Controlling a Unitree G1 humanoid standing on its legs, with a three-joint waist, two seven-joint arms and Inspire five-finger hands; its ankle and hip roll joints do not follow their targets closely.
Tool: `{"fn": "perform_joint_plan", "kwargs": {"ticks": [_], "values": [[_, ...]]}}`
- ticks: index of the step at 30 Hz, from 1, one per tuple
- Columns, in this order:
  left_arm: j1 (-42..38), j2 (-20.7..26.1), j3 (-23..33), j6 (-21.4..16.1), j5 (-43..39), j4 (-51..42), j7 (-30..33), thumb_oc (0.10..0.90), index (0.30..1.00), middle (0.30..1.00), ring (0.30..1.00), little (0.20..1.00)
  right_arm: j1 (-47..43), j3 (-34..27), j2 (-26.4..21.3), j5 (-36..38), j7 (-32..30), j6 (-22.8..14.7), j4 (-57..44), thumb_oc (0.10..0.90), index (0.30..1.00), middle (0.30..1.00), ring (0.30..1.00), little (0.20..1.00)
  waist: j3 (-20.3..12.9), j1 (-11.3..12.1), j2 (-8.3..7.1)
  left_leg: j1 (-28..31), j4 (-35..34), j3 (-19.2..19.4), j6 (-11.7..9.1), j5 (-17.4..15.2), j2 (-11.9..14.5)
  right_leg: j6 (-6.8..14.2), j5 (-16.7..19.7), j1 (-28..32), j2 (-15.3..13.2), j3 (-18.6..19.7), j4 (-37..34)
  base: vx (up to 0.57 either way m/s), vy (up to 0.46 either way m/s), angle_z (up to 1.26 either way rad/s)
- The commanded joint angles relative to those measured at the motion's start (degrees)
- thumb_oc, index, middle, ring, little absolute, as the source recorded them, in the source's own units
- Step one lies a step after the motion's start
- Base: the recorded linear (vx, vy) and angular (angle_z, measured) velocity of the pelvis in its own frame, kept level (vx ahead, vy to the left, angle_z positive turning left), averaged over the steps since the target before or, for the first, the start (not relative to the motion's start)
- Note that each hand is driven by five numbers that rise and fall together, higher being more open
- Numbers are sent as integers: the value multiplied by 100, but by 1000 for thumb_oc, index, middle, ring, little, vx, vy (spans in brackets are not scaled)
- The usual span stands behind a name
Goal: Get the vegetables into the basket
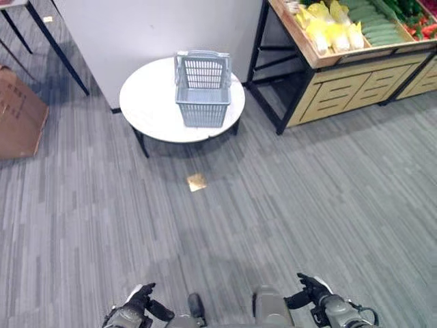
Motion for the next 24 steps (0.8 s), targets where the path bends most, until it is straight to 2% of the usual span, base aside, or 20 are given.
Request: {"fn": "perform_joint_plan", "kwargs": {"ticks": [1, 2, 4, 7, 10, 13, 14, 15, 17, 18, 19, 20, 23, 24], "values": [[29, 65, 197, -74, 217, 13, -16, 900, 1000, 1000, 1000, 1000, -142, 158, -121, 48, 15, -116, -24, 900, 1000, 1000, 1000, 1000, 257, -164, 144, 322, 127, -213, -511, -211, 235, 135, 1218, 405, 152, 67, -1027, 362, -97, 47], [51, 38, 190, -74, 275, 22, -41, 900, 1000, 1000, 1000, 1000, -99, 160, -128, 38, 47, -110, -23, 900, 1000, 1000, 1000, 1000, 247, -230, 171, 516, 113, -324, -549, -307, 203, 168, 1367, 302, 166, 29, -1251, 228, -90, 43], [77, 34, 217, -70, 274, 29, -55, 900, 1000, 1000, 1000, 1000, -46, 170, -145, 23, 82, -112, -78, 900, 1000, 1000, 1000, 1000, 227, -265, 183, 665, 163, -438, -575, -402, 188, 162, 1449, 293, 170, -51, -1253, 250, -148, 48], [128, -19, 232, -60, 285, 48, -63, 900, 1000, 1000, 1000, 1000, 5, 212, -184, 26, 109, -119, -143, 900, 1000, 1000, 1000, 1000, 96, -248, 259, 760, 358, -582, -667, -499, 260, 56, 1410, 505, 193, -178, -1309, 180, -192, 54], [147, -72, 223, -37, 296, 30, -74, 900, 1000, 1000, 1000, 1000, -44, 307, -289, -32, 137, -134, -223, 900, 1000, 1000, 1000, 1000, 8, -204, 409, 675, 682, -678, -880, -240, 515, -119, 1226, 667, 331, -366, -1262, 138, -256, 14], [144, -113, 148, -36, 353, 13, -92, 900, 1000, 1000, 1000, 1000, -87, 340, -405, -51, 153, -148, -272, 900, 1000, 1000, 1000, 1000, -42, -168, 537, 585, 923, -801, -1078, 164, 699, -273, 1019, 807, 449, -515, -1179, 132, -257, 11], [132, -149, 80, -37, 387, -4, -91, 900, 1000, 1000, 1000, 1000, -108, 315, -499, -45, 151, -156, -273, 900, 1000, 1000, 1000, 1000, -38, -178, 582, 482, 1226, -841, -1176, 369, 795, -370, 873, 902, 504, -571, -1142, 100, -207, 24], [132, -150, 79, -37, 387, -4, -91, 900, 1000, 1000, 1000, 1000, -108, 315, -501, -45, 152, -156, -273, 900, 1000, 1000, 1000, 1000, -38, -182, 584, 478, 1233, -847, -1178, 366, 798, -372, 871, 903, 505, -576, -1141, 103, -221, 25], [100, -167, 74, -15, 346, -13, -59, 900, 1000, 1000, 1000, 1000, -119, 273, -596, -49, 124, -154, -218, 900, 1000, 1000, 1000, 1000, 8, -166, 587, 218, 1788, -939, -1265, 618, 822, -492, 744, 1001, 525, -610, -1083, 68, -149, 17], [100, -167, 74, -15, 346, -13, -59, 900, 1000, 1000, 1000, 1000, -119, 273, -597, -49, 124, -154, -218, 900, 1000, 1000, 1000, 1000, 7, -167, 588, 216, 1789, -941, -1265, 618, 822, -492, 744, 1001, 525, -612, -1083, 127, -186, 13], [85, -172, 83, -11, 273, -19, -35, 900, 1000, 1000, 1000, 1000, -82, 169, -678, -51, 77, -138, -102, 900, 1000, 1000, 1000, 1000, 43, -140, 589, 73, 1995, -978, -1285, 822, 841, -558, 616, 1141, 508, -657, -1060, 133, -147, 4], [67, -175, 76, -4, 242, -23, -21, 900, 1000, 1000, 1000, 1000, -63, 121, -707, -40, 45, -122, -28, 900, 1000, 1000, 1000, 1000, 64, -132, 589, -34, 1987, -945, -1261, 876, 859, -577, 566, 1216, 484, -685, -1057, 186, -169, 9], [67, -173, 85, 37, 259, 16, 2, 900, 1000, 1000, 1000, 1000, -3, 7, -748, -43, 16, -82, 113, 900, 1000, 1000, 1000, 1000, 78, -105, 573, -260, 1820, -889, -1175, 802, 854, -582, 486, 1358, 419, -712, -1073, 140, -31, 28], [90, -155, -6, 73, 527, 124, 30, 900, 1000, 1000, 1000, 1000, 8, -24, -794, -106, 0, -40, 148, 900, 1000, 1000, 1000, 1000, 82, -84, 553, -561, 1587, -762, -1108, 681, 888, -550, 397, 1458, 338, -712, -1093, 266, 54, 21]]}}
